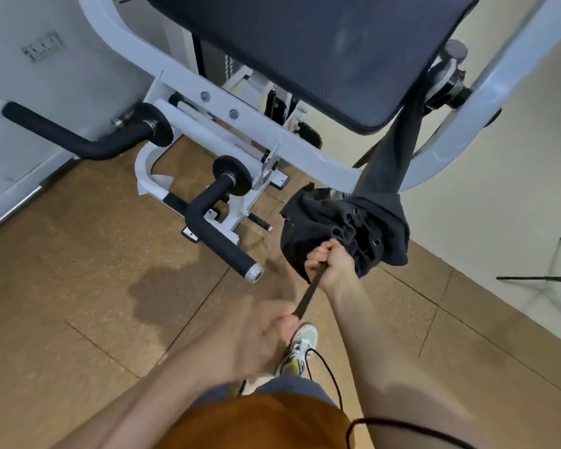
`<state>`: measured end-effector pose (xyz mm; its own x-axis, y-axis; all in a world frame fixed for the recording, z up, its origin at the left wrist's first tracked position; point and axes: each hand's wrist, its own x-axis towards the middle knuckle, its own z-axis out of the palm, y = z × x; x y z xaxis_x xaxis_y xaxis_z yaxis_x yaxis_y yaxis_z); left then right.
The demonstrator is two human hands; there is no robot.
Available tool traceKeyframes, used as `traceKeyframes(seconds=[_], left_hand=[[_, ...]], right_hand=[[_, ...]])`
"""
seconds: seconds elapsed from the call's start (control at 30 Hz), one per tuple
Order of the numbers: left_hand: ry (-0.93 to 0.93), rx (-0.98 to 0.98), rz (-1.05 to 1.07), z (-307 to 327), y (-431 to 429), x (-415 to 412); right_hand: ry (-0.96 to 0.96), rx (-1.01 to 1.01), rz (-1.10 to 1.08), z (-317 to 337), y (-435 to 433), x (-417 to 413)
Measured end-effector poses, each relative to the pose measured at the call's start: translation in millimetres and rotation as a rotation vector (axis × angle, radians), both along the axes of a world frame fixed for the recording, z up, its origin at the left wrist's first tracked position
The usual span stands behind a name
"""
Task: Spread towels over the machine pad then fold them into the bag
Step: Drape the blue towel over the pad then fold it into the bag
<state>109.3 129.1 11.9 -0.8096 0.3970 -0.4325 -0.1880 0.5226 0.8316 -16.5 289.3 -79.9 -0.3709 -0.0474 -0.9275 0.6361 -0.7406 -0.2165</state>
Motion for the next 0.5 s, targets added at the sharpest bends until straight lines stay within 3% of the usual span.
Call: traceKeyframes(seconds=[0.13, 0.27, 0.33, 0.43, 0.5], left_hand=[[-0.037, -0.023, -0.071, -5, -10, -33], [-0.238, 0.096, 0.165, -15, 10, -63], [-0.164, 0.028, 0.233, -18, 17, -74], [0.053, -0.199, 0.134, -8, 20, -73], [0.149, -0.185, 0.107, -3, 15, -70]], right_hand=[[0.065, 0.054, -0.08, 8, -25, -4], [0.17, 0.159, -0.076, 23, -39, 1], [0.188, 0.245, -0.03, 30, -40, 0], [0.198, 0.352, 0.086, 35, -39, 0], [0.203, 0.406, 0.167, 34, -38, 0]])
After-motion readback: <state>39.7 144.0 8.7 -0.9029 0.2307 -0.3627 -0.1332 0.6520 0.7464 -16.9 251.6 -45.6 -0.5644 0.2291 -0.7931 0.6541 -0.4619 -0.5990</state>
